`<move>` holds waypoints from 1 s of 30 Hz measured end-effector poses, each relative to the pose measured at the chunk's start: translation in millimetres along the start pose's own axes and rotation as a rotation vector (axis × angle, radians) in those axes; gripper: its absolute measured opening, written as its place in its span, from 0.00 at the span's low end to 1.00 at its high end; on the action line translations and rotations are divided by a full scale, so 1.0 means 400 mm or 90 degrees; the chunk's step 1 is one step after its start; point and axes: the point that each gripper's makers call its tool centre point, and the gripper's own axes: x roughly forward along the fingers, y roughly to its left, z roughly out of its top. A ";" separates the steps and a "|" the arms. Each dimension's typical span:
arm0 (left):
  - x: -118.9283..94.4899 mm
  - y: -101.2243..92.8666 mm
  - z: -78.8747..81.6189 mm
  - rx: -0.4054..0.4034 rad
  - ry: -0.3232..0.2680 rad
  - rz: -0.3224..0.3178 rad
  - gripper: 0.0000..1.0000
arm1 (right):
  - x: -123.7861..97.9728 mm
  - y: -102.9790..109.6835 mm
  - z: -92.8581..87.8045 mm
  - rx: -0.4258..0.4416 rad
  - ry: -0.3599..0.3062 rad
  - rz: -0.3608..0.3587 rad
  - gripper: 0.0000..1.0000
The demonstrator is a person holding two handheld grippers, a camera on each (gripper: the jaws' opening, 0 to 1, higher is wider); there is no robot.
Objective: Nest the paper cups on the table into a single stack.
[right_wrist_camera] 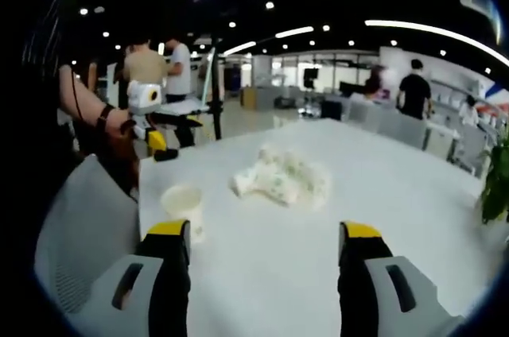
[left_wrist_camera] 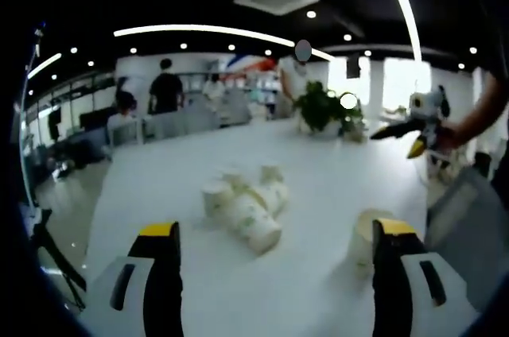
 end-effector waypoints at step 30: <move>0.023 0.009 -0.070 0.000 0.014 -0.007 0.98 | 0.342 -0.046 0.086 -0.202 0.133 0.221 0.49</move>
